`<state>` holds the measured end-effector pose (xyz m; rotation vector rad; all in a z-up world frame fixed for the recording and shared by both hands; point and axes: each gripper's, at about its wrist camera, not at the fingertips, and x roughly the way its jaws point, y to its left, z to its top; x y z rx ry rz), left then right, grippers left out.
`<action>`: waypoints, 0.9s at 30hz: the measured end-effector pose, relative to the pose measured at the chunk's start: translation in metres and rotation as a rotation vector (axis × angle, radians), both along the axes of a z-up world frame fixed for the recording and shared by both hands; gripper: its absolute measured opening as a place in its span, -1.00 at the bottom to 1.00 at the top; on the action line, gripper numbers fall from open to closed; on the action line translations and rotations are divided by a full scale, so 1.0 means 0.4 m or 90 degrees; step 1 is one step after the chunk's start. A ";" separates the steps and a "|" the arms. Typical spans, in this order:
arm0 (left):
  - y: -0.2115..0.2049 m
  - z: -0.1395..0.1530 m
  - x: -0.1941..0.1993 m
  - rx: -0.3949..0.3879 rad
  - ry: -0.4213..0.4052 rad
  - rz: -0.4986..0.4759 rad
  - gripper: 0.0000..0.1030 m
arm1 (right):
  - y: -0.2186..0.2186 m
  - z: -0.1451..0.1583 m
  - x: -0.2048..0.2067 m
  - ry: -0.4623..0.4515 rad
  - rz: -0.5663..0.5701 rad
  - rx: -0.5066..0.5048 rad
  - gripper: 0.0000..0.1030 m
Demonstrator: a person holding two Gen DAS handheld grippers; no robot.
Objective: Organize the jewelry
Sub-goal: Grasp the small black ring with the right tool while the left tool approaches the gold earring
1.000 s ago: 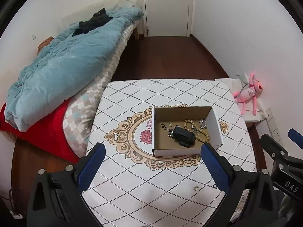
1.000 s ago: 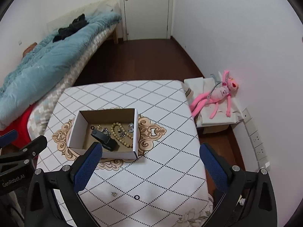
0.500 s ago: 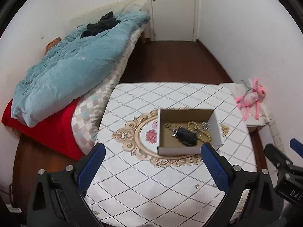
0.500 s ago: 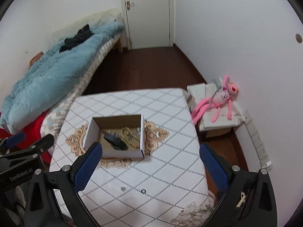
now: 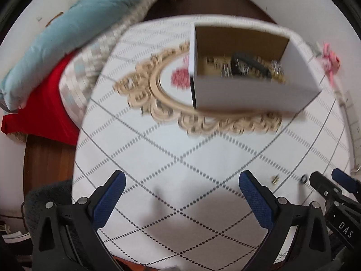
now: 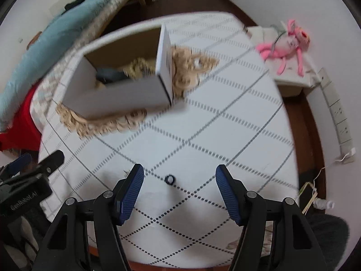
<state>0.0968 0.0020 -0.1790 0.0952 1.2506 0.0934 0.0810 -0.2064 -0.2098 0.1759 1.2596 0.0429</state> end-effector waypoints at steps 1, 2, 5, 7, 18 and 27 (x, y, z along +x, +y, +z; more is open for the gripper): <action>-0.002 -0.010 -0.002 0.000 0.008 -0.002 0.99 | 0.007 -0.014 -0.001 0.004 0.003 -0.003 0.30; -0.004 -0.023 -0.004 -0.001 0.018 -0.003 0.99 | 0.014 -0.021 -0.003 0.008 0.006 -0.005 0.23; -0.009 -0.042 -0.010 0.006 0.032 -0.007 0.99 | 0.028 -0.046 -0.005 0.017 0.015 -0.006 0.04; -0.009 -0.050 -0.012 0.008 0.038 -0.008 0.99 | 0.039 -0.059 -0.006 0.023 0.022 -0.012 -0.15; -0.030 -0.061 -0.013 -0.006 0.052 -0.028 0.99 | 0.041 -0.044 -0.014 -0.012 0.020 -0.018 -0.77; -0.144 -0.065 -0.020 -0.095 0.054 -0.101 0.81 | -0.068 -0.021 -0.029 -0.024 -0.053 0.011 -0.77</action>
